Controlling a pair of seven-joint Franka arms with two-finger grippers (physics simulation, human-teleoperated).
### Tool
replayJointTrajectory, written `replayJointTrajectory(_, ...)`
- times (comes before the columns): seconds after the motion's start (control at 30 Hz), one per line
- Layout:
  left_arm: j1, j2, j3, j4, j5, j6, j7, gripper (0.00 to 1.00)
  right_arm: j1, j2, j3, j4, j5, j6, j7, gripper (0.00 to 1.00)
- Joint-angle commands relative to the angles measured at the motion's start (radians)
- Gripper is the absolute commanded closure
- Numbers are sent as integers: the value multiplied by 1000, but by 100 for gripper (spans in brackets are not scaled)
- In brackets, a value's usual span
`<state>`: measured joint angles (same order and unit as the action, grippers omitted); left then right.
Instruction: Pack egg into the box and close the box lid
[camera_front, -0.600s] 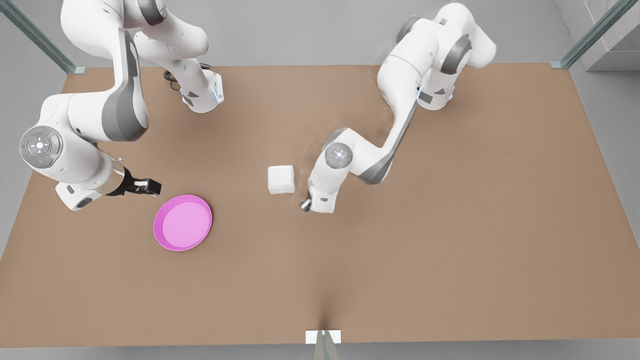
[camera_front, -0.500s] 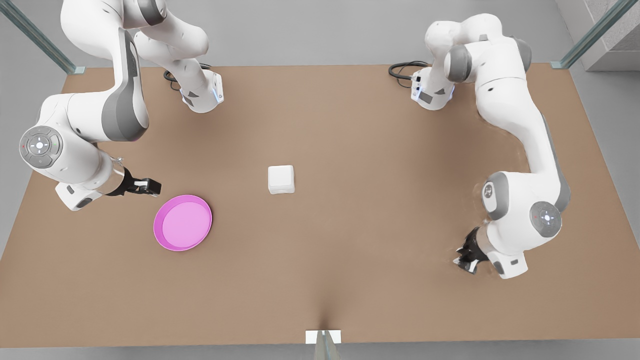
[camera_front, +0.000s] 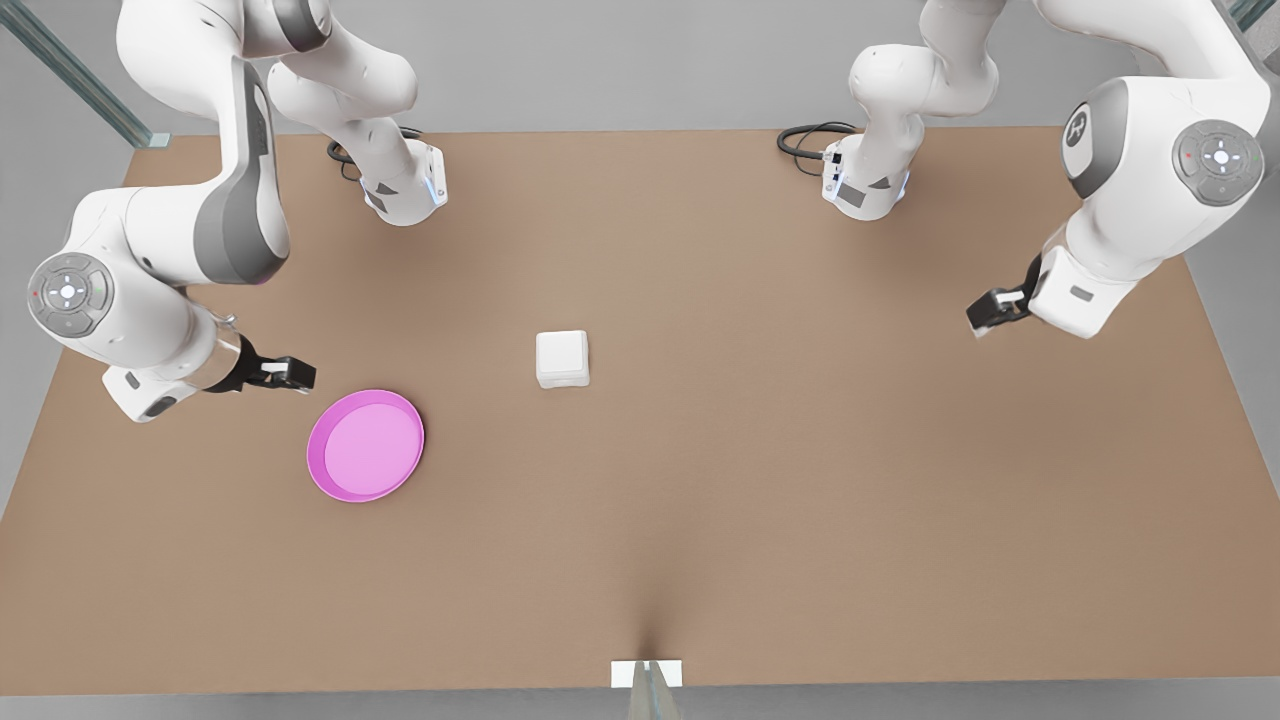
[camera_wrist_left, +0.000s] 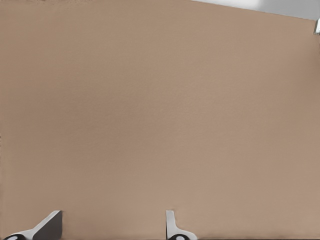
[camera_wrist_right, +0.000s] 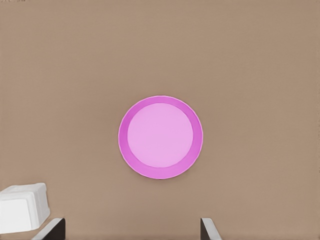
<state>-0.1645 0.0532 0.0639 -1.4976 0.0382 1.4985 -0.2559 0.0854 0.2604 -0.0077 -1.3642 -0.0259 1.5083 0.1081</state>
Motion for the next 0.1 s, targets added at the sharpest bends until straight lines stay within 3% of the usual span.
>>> replayJointTrajectory(0.0, 22, -1, 1, 0, 8, -18, 587, 0, -1, -1, 0, 0, 1, 0, -13, 0)
replayJointTrajectory(0.07, 22, -1, 1, 0, 8, -18, 584, 0, -1, -1, 0, -1, 1, 0, -13, 0)
